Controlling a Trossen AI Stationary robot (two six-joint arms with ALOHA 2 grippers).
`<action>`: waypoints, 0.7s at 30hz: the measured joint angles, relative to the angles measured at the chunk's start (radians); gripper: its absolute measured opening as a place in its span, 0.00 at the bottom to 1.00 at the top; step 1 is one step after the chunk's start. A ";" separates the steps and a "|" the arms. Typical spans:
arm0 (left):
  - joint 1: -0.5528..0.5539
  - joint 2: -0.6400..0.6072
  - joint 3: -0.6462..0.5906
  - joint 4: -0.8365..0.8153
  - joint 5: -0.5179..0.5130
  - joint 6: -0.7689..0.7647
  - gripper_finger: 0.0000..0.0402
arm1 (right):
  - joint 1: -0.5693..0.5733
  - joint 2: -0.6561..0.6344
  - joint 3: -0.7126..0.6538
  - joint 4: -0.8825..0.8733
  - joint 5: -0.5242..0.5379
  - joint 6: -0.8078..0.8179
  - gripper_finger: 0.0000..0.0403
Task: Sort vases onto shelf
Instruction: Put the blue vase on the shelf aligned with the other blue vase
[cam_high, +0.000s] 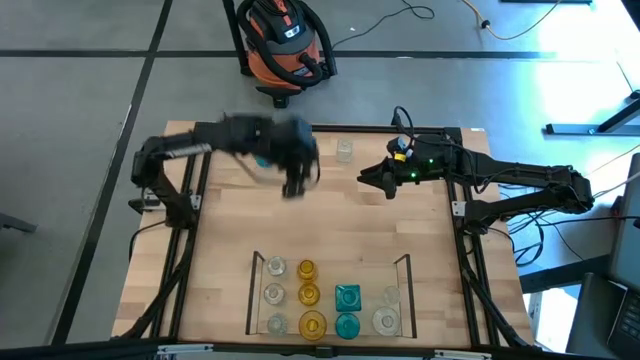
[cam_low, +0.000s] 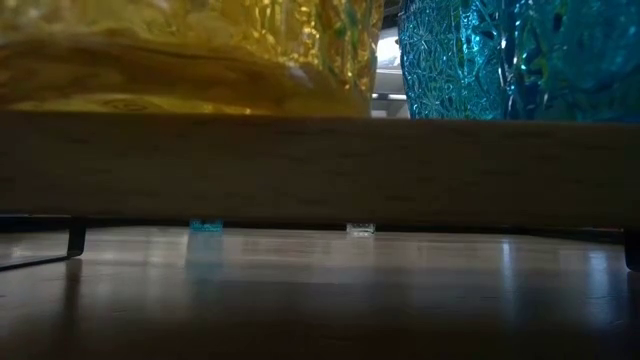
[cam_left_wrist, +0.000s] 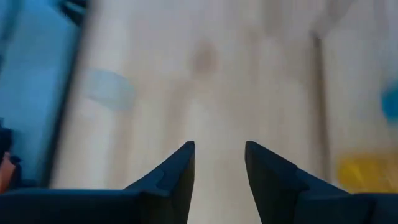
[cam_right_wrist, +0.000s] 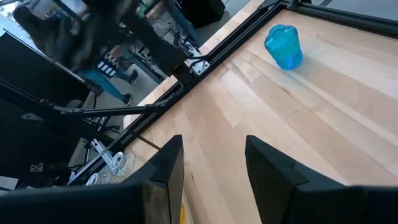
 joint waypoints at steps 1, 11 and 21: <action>0.045 0.000 0.025 0.020 0.010 0.000 0.33 | 0.000 0.000 0.000 0.001 0.000 0.000 0.34; 0.426 -0.007 -0.005 -0.009 0.287 -0.086 0.33 | 0.000 0.000 0.000 0.072 0.000 0.000 0.34; 0.461 -0.013 -0.289 0.064 0.402 -0.137 0.33 | -0.001 0.001 -0.001 0.161 0.057 -0.018 0.34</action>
